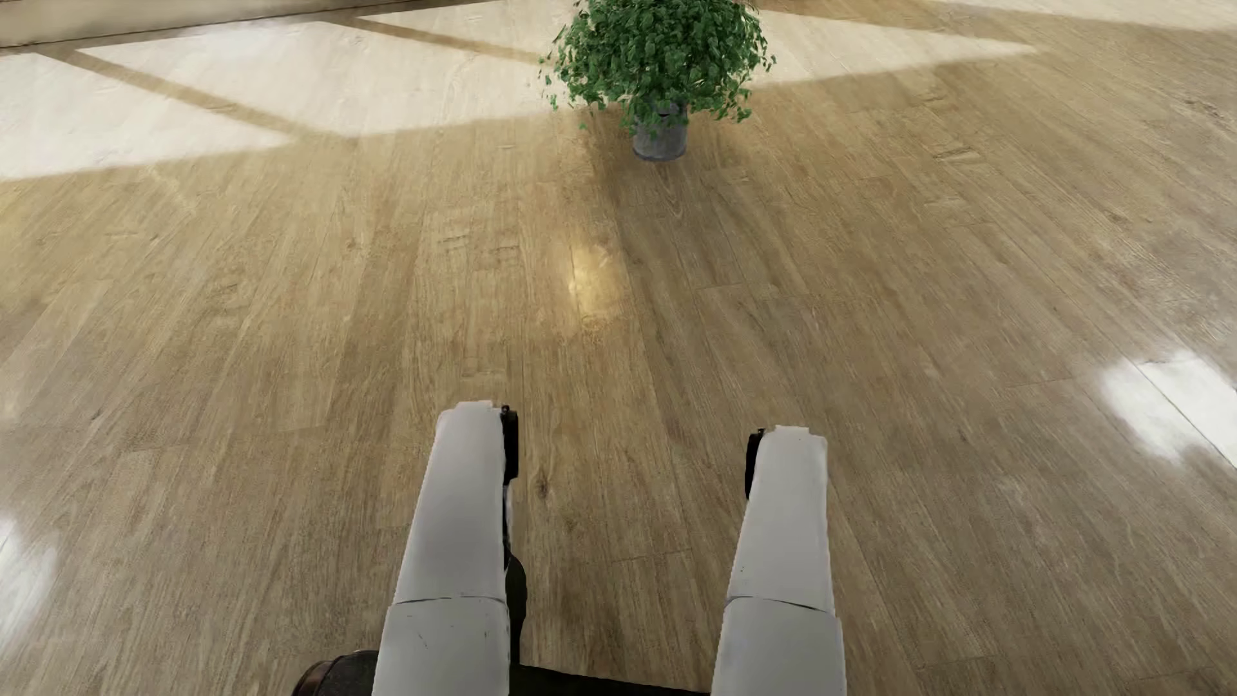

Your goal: Stand up from the chair

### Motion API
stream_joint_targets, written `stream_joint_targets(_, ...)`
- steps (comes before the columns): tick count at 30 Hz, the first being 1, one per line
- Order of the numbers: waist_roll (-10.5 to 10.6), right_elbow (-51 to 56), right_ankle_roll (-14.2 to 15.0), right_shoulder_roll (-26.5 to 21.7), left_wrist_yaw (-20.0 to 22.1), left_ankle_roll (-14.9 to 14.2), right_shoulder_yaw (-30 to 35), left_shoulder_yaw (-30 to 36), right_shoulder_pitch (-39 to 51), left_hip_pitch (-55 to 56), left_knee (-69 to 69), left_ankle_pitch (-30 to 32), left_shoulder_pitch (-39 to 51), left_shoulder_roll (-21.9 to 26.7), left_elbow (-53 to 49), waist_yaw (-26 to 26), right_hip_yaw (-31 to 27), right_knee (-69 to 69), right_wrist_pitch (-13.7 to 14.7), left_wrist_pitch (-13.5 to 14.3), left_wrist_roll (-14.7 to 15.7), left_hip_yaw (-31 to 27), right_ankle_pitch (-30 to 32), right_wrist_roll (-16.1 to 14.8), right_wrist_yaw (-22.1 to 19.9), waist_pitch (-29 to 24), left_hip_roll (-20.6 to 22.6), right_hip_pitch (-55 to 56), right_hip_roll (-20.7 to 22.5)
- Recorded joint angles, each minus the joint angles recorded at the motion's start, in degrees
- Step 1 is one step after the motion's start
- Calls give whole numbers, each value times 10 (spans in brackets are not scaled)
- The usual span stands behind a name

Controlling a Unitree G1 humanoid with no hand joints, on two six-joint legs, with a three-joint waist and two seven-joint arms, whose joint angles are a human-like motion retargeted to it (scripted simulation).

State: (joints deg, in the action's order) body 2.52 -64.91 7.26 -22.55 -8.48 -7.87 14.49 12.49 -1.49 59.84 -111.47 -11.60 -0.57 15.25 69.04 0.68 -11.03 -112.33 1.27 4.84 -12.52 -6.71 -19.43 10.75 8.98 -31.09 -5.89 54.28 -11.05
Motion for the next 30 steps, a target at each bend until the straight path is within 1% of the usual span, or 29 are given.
stream_joint_targets(2, 0, 34, -1, 3, -15, 0, -10, -2, -18, -3, 1, 1, -16, -6, -23, 1, -1, -1, 3, 3, -4, 0, 1, -13, 4, 1, 3, -1, -1)
stream_joint_targets(3, 0, 52, 0, 1, -22, -1, -9, 0, -22, -6, 2, 3, -19, -7, -35, 1, -2, -1, 9, 7, -6, 0, 1, -12, 6, 1, 4, -1, -2)
stream_joint_targets(5, 1, 77, -2, -5, -26, 0, 2, 9, -18, -10, 4, 4, -13, -10, -51, 0, -3, -1, 18, 10, -9, 0, 2, -1, 20, 2, 7, -3, -1)
stream_joint_targets(6, 2, 82, -2, -7, -20, 0, 10, 15, -10, -12, 4, 4, -6, -11, -52, 0, -3, -1, 21, 11, -7, 0, 2, 5, 20, 2, 9, -4, -1)
stream_joint_targets(7, 3, 80, -3, -8, -12, 3, 19, 20, 1, -13, 5, 5, 2, -12, -52, 0, -3, 0, 24, 12, -6, 1, 3, 16, 10, 1, 9, -5, 1)
stream_joint_targets(8, 3, 77, -4, -9, -8, 3, 24, 25, 10, -15, 5, 5, 9, -11, -52, -1, -3, -1, 22, 10, -2, 1, 3, 13, 10, 1, 11, -6, 2)
stream_joint_targets(9, 4, 72, -5, -8, -4, 4, 28, 29, 19, -16, 5, 5, 16, -10, -53, -2, -3, -1, 20, 11, 0, 1, 3, 13, -2, 0, 11, -7, 2)
stream_joint_targets(11, 5, 64, -4, -9, -3, 5, 31, 36, 33, -19, 5, 4, 27, -6, -60, -3, -4, -1, 16, 10, 2, 1, 3, 5, -10, -4, 12, -8, 2)
stream_joint_targets(13, 6, 55, -3, -9, 5, 5, 36, 43, 44, -21, 5, 4, 36, -4, -63, -4, -4, -2, 15, 12, 4, 2, -1, 8, -23, -10, 11, -10, 2)
stream_joint_targets(19, 6, 59, -8, -13, 12, -2, 34, 42, 57, 0, 5, 0, 60, -5, -73, -5, -9, -5, 14, 9, 14, 1, -22, 5, -25, -42, 5, 15, 7)
stream_joint_targets(20, 6, 71, -7, -16, 10, -4, 29, 40, 56, 10, 4, -2, 62, -2, -85, -6, -11, -6, 12, 9, 16, 0, -25, -1, -23, -48, 2, 25, 9)
stream_joint_targets(22, 5, 137, -6, -32, 5, -9, 3, 31, 34, 35, 0, -7, 61, 8, -123, -7, -16, -9, 16, 9, 22, -2, -28, -14, -4, -57, -2, 51, 13)
stream_joint_targets(23, 4, 188, -4, -45, 12, -12, -15, 20, 17, 52, -3, -10, 55, 19, -156, -7, -19, -12, 17, 11, 34, -5, -29, -25, -5, -60, -4, 69, 14)
stream_joint_targets(24, 4, 256, -2, -61, 25, -16, -34, 5, -6, 70, -7, -14, 45, 30, -199, -8, -22, -15, 20, 11, 52, -8, -30, -31, -12, -62, -8, 87, 18)
stream_joint_targets(25, 2, 334, -2, -78, 46, -21, -52, -15, -31, 90, -11, -17, 29, 43, -256, -8, -26, -18, 25, 14, 72, -11, -31, -32, -26, -63, -12, 107, 22)
stream_joint_targets(26, 0, 413, -2, -95, 83, -26, -67, -35, -53, 108, -17, -20, 13, 57, -323, -9, -29, -22, 28, 17, 100, -15, -30, -40, -54, -65, -17, 126, 26)
stream_joint_targets(27, -3, 491, -1, -113, 131, -33, -73, -56, -67, 127, -21, -23, -1, 70, -398, -10, -33, -26, 33, 28, 124, -18, -25, -45, -101, -68, -23, 148, 31)
stream_joint_targets(28, -6, 563, 2, -131, 184, -39, -77, -72, -75, 147, -26, -25, -12, 84, -480, -11, -37, -29, 38, 44, 136, -22, -20, -26, -163, -71, -28, 169, 32)
stream_joint_targets(29, -9, 623, 4, -154, 238, -46, -74, -85, -74, 165, -30, -29, -13, 103, -562, -11, -40, -33, 48, 65, 144, -26, -18, -18, -228, -77, -33, 188, 35)
stream_joint_targets(30, -13, 676, 6, -180, 283, -51, -67, -90, -61, 183, -33, -31, -2, 128, -639, -10, -42, -37, 57, 83, 144, -28, -20, -10, -291, -87, -34, 207, 35)
